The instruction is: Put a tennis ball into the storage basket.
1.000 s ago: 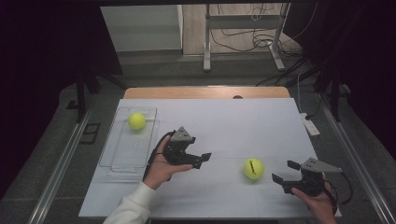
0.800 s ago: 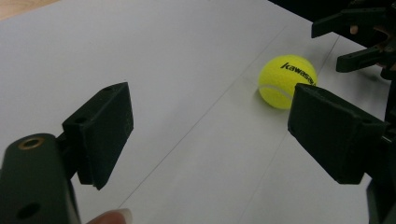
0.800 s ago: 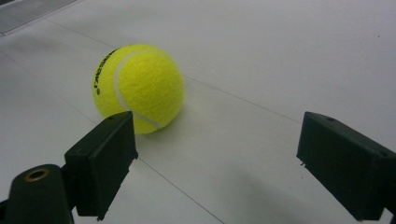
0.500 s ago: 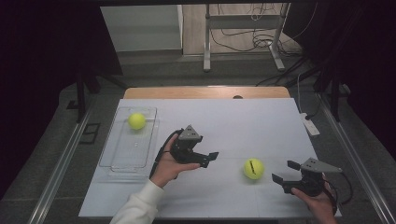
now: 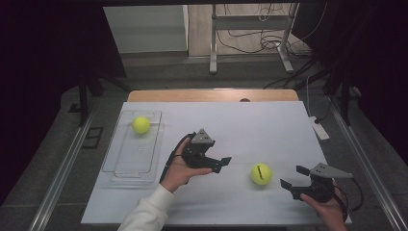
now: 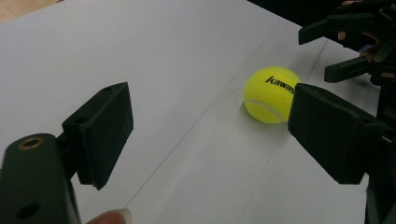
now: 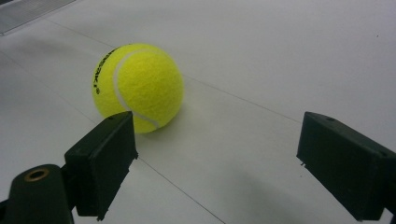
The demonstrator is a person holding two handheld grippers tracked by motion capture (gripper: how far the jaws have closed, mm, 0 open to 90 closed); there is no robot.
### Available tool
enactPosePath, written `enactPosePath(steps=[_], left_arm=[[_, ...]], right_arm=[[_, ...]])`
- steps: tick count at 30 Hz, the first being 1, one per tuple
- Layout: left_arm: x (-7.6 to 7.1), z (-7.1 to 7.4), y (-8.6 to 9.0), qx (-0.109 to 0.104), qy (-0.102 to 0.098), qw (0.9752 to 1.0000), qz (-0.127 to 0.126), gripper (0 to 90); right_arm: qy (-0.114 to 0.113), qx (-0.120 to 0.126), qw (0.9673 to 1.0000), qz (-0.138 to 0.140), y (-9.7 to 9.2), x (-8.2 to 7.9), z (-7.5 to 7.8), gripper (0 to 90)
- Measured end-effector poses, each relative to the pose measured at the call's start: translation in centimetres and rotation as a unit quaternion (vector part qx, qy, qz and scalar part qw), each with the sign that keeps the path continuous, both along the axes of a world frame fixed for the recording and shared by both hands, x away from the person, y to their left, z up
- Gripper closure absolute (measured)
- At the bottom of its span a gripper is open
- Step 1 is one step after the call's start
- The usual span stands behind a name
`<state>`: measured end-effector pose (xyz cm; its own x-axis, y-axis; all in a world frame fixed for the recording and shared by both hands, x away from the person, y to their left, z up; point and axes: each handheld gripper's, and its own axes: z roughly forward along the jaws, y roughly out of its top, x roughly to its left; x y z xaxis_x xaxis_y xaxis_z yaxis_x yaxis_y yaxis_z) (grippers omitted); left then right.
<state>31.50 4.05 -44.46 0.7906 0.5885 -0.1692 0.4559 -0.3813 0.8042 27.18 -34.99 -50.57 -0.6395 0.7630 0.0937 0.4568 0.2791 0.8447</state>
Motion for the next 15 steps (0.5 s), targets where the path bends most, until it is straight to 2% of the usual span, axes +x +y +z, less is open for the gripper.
enactPosePath(steps=[15], left_arm=[[0.3,-0.6,-1.6,0.005,0.009,0.9999,-0.012,15.1]], right_arm=[[-0.002,0.000,1.0000,0.000,-0.1,0.0,0.0,11.9]])
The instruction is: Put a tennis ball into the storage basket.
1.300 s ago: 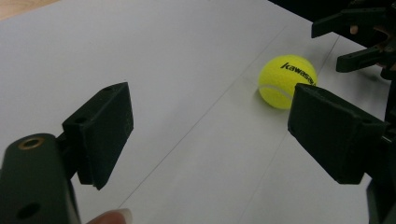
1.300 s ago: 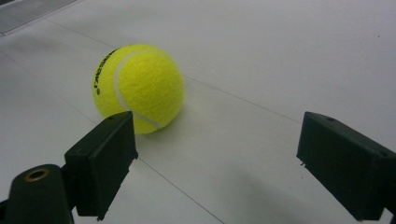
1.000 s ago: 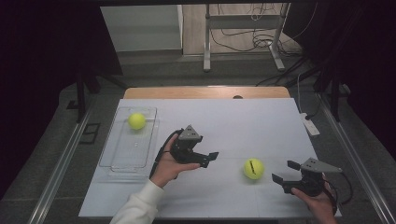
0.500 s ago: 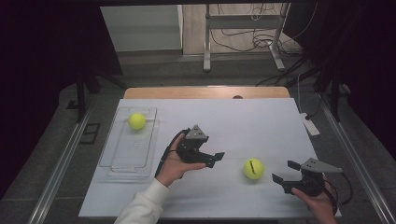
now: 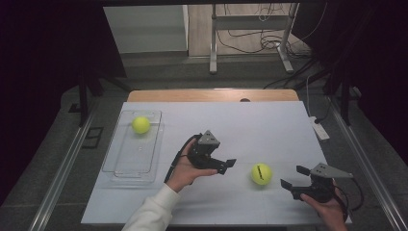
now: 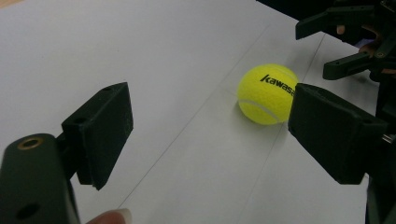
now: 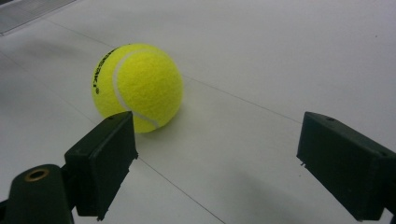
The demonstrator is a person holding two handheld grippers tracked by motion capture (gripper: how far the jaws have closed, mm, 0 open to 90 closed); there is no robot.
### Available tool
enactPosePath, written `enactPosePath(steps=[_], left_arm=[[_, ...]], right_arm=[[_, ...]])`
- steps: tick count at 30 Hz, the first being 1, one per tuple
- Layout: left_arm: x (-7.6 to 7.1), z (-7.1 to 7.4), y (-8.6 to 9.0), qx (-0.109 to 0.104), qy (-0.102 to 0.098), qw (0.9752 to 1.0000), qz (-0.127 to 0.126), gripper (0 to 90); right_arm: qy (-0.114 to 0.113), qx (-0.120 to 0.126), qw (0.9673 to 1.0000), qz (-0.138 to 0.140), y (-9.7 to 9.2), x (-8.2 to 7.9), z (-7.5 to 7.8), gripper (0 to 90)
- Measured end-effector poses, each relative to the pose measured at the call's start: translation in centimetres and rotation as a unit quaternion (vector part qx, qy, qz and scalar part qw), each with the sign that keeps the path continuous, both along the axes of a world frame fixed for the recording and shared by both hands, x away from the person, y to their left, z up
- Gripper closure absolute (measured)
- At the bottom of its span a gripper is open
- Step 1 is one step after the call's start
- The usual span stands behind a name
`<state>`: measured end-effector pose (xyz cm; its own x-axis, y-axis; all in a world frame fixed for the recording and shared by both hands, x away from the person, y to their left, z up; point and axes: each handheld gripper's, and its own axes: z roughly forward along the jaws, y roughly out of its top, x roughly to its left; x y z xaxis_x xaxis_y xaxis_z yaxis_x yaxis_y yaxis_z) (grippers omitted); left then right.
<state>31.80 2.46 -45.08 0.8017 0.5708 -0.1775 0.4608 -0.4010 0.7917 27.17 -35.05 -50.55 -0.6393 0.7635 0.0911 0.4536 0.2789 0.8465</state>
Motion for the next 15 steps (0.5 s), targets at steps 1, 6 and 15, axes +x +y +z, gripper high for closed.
enactPosePath(steps=[1,6,15], left_arm=[[0.0,0.0,0.0,0.000,0.000,1.0000,0.000,15.0],[0.0,-0.2,-0.6,0.001,0.002,1.0000,-0.006,14.9],[-0.2,-0.4,-1.9,0.002,0.007,0.9998,-0.020,14.7]], right_arm=[[0.000,0.000,1.0000,0.000,0.0,0.0,0.0,11.9],[0.000,0.000,1.0000,0.000,0.0,0.0,0.0,11.9],[0.000,-0.001,1.0000,0.000,0.0,0.0,0.0,11.9]])
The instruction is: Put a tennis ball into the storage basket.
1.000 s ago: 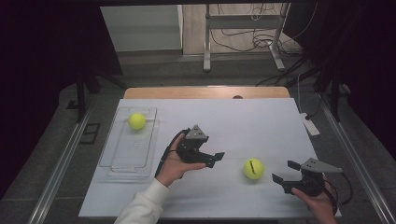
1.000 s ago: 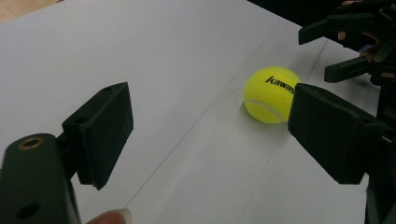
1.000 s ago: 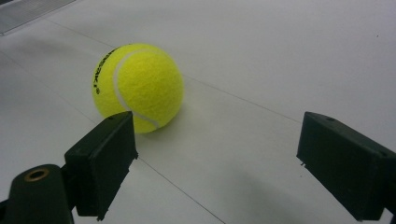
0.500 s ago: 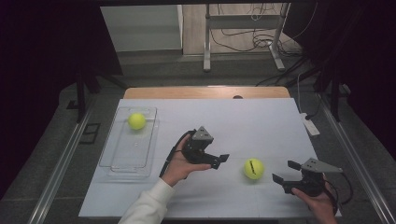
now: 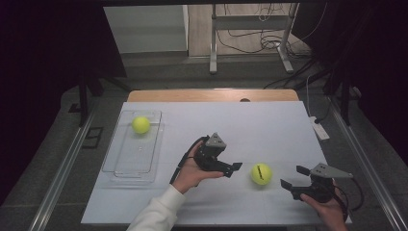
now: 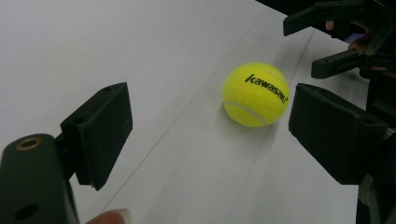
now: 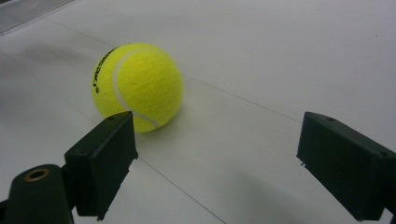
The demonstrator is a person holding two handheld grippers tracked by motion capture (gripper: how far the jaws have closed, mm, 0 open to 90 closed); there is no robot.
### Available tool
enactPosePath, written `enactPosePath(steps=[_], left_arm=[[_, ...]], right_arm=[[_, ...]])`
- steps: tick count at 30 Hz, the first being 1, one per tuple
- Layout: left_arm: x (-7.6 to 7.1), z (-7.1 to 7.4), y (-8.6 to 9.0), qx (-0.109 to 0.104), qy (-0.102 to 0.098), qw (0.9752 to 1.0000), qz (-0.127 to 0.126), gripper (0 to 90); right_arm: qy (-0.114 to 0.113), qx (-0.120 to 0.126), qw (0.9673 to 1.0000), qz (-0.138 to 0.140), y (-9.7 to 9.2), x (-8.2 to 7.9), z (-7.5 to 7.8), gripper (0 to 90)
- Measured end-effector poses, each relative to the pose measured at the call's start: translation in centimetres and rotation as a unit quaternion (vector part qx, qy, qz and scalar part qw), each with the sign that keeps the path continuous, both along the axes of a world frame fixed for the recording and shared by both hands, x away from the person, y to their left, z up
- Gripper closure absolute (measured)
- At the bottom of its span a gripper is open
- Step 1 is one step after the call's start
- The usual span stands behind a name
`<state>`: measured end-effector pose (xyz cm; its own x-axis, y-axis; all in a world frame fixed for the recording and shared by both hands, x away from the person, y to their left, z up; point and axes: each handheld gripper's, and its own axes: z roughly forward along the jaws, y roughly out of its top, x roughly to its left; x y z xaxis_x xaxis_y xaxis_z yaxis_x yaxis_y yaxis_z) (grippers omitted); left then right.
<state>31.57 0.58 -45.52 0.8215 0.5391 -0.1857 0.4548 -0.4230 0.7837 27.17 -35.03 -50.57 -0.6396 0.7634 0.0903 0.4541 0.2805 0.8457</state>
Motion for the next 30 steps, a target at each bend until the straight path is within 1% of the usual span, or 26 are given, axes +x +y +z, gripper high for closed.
enactPosePath(steps=[10,16,24,30], left_arm=[[0.1,-0.3,-1.7,0.003,0.009,0.9999,-0.012,14.2],[0.1,-0.6,-2.4,0.007,0.014,0.9997,-0.019,13.6],[0.4,-1.1,-3.7,0.014,0.025,0.9992,-0.029,13.1],[0.6,-1.3,-4.5,0.020,0.029,0.9986,-0.038,12.6]], right_arm=[[0.000,-0.001,1.0000,0.000,0.0,0.0,0.0,11.9],[0.000,-0.001,1.0000,0.001,0.0,0.0,0.0,11.9],[0.000,0.000,1.0000,0.000,0.0,0.0,0.0,11.9],[0.001,0.000,1.0000,0.000,0.0,0.0,0.0,11.9]])
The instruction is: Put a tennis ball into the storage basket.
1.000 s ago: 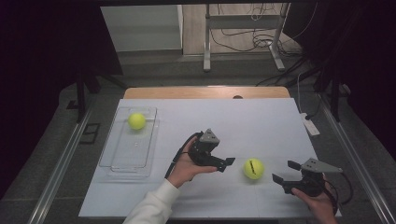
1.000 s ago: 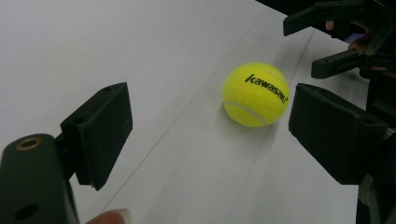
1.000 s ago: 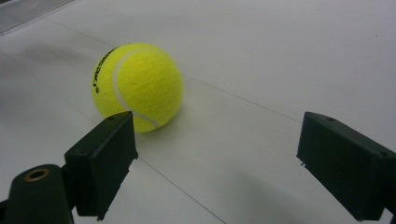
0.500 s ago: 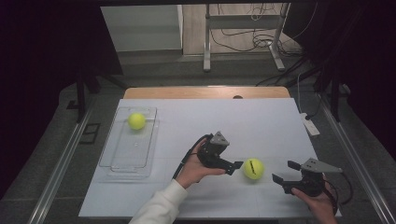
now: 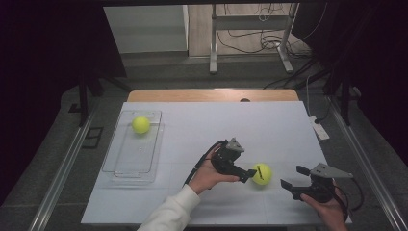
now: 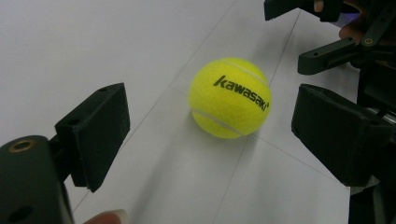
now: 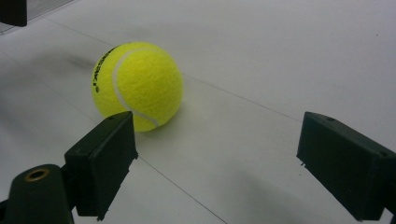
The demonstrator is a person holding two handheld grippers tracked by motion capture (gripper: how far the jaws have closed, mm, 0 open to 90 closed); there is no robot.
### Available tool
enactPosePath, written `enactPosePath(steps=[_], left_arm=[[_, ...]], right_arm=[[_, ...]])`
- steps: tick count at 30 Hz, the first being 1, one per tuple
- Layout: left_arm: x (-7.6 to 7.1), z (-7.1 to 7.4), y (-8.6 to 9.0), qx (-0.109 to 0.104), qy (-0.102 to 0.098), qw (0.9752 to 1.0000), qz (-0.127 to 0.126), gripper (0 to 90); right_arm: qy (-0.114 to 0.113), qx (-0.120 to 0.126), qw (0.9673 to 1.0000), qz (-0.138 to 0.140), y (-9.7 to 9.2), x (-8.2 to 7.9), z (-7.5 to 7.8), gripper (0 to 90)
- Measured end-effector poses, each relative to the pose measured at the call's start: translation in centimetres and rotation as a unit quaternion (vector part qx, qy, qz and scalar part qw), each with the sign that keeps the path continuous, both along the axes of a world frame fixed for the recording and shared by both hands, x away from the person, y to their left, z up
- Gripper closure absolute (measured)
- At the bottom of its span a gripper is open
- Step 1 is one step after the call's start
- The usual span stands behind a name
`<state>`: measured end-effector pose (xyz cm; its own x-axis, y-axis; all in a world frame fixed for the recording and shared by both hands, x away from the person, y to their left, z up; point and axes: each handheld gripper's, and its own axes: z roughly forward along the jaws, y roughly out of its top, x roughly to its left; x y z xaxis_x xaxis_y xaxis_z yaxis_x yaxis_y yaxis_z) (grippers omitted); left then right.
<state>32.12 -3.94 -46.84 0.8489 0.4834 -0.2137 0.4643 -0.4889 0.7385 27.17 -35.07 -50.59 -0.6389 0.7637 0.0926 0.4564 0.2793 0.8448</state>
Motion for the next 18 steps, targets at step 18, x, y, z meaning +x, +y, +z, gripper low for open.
enactPosePath(steps=[18], left_arm=[[0.5,-1.1,-2.8,0.023,0.014,0.9992,-0.028,9.7]], right_arm=[[0.002,0.000,1.0000,0.000,-0.1,0.0,0.0,11.9]])
